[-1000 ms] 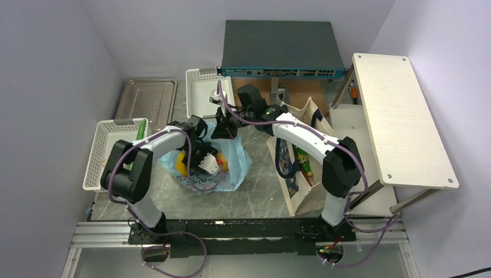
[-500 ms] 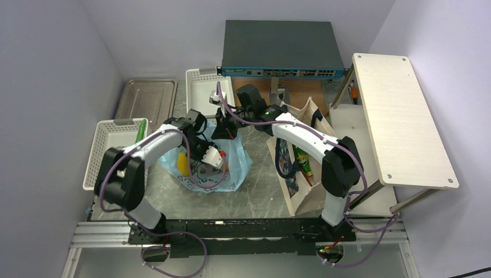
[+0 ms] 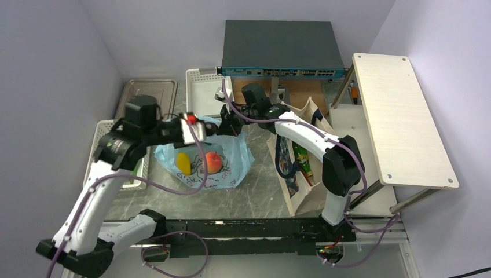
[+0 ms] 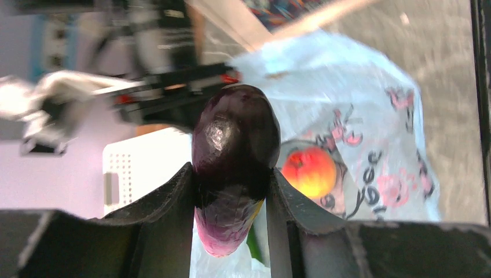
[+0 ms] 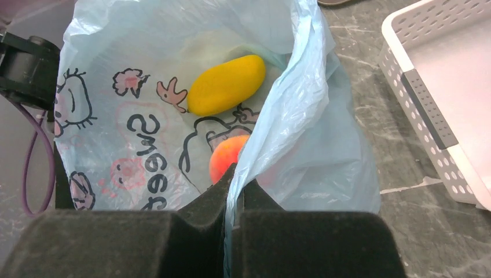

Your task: Untie the knot of the grocery bags and take out the mixed food

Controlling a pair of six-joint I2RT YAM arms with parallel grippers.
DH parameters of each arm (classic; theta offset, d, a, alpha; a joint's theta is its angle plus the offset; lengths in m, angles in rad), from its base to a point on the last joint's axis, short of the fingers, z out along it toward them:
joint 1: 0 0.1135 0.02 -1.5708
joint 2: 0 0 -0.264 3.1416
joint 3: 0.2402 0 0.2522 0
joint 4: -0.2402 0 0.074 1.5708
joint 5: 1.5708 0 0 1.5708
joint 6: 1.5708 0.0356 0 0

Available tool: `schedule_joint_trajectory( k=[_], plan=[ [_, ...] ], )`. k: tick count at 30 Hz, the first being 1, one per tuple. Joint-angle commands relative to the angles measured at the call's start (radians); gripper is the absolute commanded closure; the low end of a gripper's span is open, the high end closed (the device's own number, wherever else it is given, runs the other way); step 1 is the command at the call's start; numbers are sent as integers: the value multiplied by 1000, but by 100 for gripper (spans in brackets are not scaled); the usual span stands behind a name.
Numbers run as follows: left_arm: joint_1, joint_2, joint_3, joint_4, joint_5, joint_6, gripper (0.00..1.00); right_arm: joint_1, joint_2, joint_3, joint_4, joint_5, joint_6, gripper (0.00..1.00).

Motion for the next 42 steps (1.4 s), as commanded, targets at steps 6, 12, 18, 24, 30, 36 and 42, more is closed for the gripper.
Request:
schedule_joint_trajectory(
  k=[6, 12, 18, 24, 30, 36, 42],
  plan=[
    [602, -44, 121, 162, -118, -764, 100, -1, -44, -17, 43, -18, -49, 100],
    [936, 50, -13, 39, -191, -642, 96, 0, -49, -19, 48, -28, -58, 100],
    [1031, 211, -105, 45, -197, -484, 91, 5, -47, -10, 53, -19, -56, 100],
    [1033, 298, -190, 43, -239, -538, 67, 5, -49, -3, 45, -2, -63, 100],
    [1048, 282, -124, 29, -156, -499, 2, 7, -41, 16, 58, -14, -53, 100],
    [906, 87, -9, 25, 209, -270, 6, 16, -13, 28, 82, -53, -4, 100],
    [380, -31, 16, -34, 99, -8, 42, 23, -8, 65, 122, 7, 75, 100]
  ],
)
